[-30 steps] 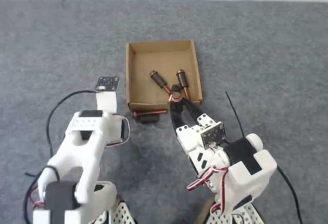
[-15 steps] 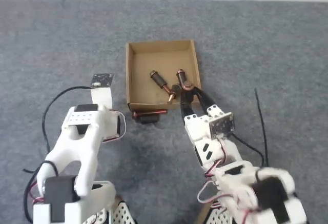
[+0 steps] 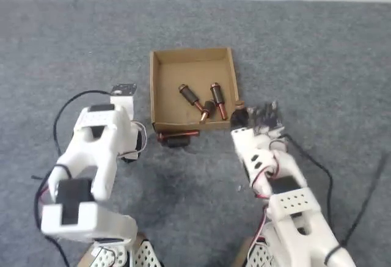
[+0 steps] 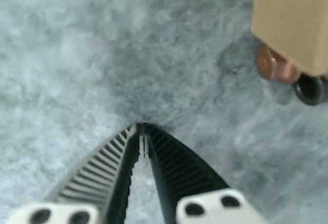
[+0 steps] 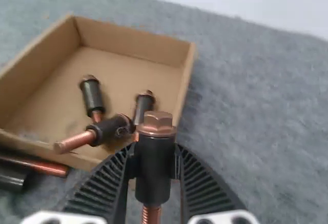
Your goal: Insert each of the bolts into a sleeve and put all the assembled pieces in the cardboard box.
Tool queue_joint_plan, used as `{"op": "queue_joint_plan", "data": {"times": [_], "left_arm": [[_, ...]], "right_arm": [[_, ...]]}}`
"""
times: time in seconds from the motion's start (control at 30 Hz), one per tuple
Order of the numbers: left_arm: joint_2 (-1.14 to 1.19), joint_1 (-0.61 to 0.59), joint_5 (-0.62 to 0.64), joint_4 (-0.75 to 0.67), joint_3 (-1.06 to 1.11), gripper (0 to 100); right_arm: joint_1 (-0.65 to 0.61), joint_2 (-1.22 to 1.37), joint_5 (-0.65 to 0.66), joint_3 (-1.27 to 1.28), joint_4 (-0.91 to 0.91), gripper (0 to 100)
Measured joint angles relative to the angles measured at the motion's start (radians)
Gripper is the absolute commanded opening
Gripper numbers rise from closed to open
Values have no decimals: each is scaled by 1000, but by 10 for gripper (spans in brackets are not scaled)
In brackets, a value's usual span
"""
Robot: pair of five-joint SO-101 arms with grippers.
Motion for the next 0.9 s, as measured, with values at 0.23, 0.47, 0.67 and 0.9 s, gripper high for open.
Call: {"op": "queue_joint_plan", "data": {"times": [0.23, 0.47, 0.67, 0.9], "left_arm": [[107, -18, -75, 86, -123, 16], [110, -18, -77, 86, -129, 16], [110, -20, -80, 86, -129, 16], [71, -20, -84, 75, -98, 16]], "right_arm": [[2, 18, 3, -167, 170, 6], [3, 287, -31, -382, 175, 8], [-5, 542, -54, -624, 281, 9], [-28, 804, -60, -848, 310, 10]]}}
